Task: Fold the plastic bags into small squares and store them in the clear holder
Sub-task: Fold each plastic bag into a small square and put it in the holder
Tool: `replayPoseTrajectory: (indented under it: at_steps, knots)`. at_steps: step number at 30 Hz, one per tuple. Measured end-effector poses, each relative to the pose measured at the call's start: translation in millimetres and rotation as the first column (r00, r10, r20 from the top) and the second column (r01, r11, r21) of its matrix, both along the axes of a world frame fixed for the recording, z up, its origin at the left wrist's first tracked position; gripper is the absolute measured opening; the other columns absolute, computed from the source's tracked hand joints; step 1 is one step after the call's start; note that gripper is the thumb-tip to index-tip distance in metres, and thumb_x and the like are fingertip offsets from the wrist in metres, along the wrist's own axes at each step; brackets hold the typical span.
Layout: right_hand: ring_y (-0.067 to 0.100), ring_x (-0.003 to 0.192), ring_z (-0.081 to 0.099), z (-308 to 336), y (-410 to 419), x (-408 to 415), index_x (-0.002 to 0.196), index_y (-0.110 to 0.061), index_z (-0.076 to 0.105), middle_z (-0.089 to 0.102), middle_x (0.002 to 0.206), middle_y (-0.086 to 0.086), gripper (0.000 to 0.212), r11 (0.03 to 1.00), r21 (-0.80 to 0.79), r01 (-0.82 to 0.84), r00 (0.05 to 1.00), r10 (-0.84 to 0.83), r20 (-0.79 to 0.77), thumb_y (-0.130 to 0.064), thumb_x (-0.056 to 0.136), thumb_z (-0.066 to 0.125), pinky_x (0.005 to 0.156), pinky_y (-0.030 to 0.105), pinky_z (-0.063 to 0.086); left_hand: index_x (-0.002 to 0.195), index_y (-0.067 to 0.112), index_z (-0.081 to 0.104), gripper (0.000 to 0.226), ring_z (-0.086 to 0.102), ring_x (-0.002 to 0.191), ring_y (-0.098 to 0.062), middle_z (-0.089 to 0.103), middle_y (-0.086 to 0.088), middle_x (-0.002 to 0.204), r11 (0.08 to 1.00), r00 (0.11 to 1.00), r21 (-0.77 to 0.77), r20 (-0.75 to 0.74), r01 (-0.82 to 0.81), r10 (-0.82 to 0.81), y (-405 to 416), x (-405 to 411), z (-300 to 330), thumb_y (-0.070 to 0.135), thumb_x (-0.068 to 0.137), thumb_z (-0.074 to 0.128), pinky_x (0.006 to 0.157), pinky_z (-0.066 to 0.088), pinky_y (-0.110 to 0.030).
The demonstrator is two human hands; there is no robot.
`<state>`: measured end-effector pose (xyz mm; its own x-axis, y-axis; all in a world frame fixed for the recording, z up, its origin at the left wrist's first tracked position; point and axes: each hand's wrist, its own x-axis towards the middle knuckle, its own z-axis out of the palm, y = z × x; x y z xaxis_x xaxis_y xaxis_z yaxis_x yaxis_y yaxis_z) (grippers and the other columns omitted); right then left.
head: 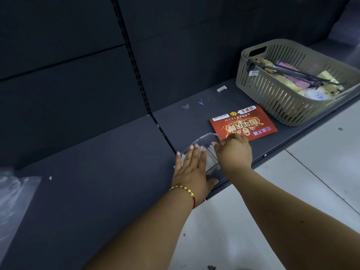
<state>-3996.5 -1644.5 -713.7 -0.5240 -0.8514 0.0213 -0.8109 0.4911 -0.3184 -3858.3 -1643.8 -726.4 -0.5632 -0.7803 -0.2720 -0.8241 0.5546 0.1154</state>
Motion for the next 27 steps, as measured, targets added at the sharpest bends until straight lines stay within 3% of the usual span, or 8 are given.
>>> replayPoseTrajectory:
  at_steps: [5, 11, 14, 16, 18, 22, 27]
  knots:
    - [0.032, 0.116, 0.048, 12, -4, 35, 0.096, -0.007, 0.076, 0.061, 0.123, 0.012, 0.030, 0.954, -0.291, -0.067, 0.998, 0.069, -0.004, -0.029, 0.096, 0.055, 0.093, 0.039, 0.036, 0.141, 0.024, -0.033, 0.085, -0.038, 0.136, -0.014, -0.038, 0.005, 0.149, 0.997, 0.999, -0.067, -0.037, -0.038, 0.036, 10, 38, 7, 0.063, 0.097, 0.029, 0.109, -0.029, -0.047]
    - [0.035, 0.091, 0.064, 14, 6, 133, 0.088, -0.004, 0.073, 0.069, 0.098, 0.014, 0.025, 0.870, -0.361, -0.335, 0.937, 0.348, -0.032, -0.026, 0.082, 0.063, 0.079, 0.042, 0.053, 0.139, 0.021, -0.034, 0.076, -0.032, 0.144, -0.018, -0.041, 0.002, 0.146, 0.964, 0.960, -0.032, 0.078, -0.266, 0.268, 36, 138, -5, 0.059, 0.100, 0.020, 0.115, -0.023, -0.050]
    - [0.032, 0.114, 0.055, 7, 19, 185, 0.115, -0.006, 0.066, 0.062, 0.121, 0.012, 0.035, 0.831, -0.210, -0.516, 0.843, 0.536, 0.049, -0.032, 0.095, 0.054, 0.097, 0.040, 0.046, 0.148, 0.019, -0.026, 0.075, -0.025, 0.147, -0.022, -0.029, -0.003, 0.158, 0.911, 0.902, -0.012, 0.136, -0.412, 0.410, 51, 196, -11, 0.057, 0.100, 0.017, 0.114, -0.021, -0.050]
    - [0.026, 0.132, 0.038, 1, 29, 215, 0.139, -0.011, 0.047, 0.046, 0.142, 0.006, 0.049, 0.775, -0.026, -0.632, 0.763, 0.627, 0.156, -0.042, 0.101, 0.041, 0.111, 0.037, 0.032, 0.152, 0.017, -0.020, 0.076, -0.022, 0.148, -0.023, -0.023, -0.006, 0.161, 0.865, 0.853, -0.015, 0.159, -0.501, 0.497, 63, 232, -13, 0.057, 0.100, 0.018, 0.117, -0.016, -0.051]
    - [0.023, 0.141, 0.026, -5, 41, 247, 0.150, -0.016, 0.029, 0.032, 0.153, 0.003, 0.059, 0.685, 0.139, -0.715, 0.697, 0.681, 0.225, -0.050, 0.101, 0.034, 0.116, 0.038, 0.024, 0.153, 0.017, -0.018, 0.076, -0.019, 0.149, -0.025, -0.020, -0.009, 0.162, 0.825, 0.809, -0.021, 0.180, -0.565, 0.559, 74, 265, -13, 0.057, 0.100, 0.018, 0.119, -0.013, -0.050]
    - [0.025, 0.150, -0.009, -22, 58, 307, 0.156, -0.028, 0.007, -0.004, 0.164, 0.002, 0.070, 0.492, 0.407, -0.769, 0.634, 0.669, 0.388, -0.063, 0.098, 0.022, 0.121, 0.048, 0.000, 0.154, 0.018, -0.014, 0.075, -0.016, 0.150, -0.027, -0.017, -0.012, 0.162, 0.734, 0.722, -0.016, 0.163, -0.679, 0.672, 88, 324, -12, 0.056, 0.100, 0.021, 0.119, -0.012, -0.048]
    - [0.032, 0.145, -0.026, -32, 63, 353, 0.155, -0.035, 0.002, -0.024, 0.161, 0.001, 0.076, 0.354, 0.544, -0.761, 0.592, 0.721, 0.359, -0.074, 0.091, 0.016, 0.117, 0.057, -0.011, 0.155, 0.018, -0.008, 0.075, -0.008, 0.150, -0.030, -0.008, -0.014, 0.163, 0.621, 0.616, -0.042, 0.096, -0.783, 0.782, 93, 387, -15, 0.056, 0.100, 0.025, 0.121, -0.006, -0.045]
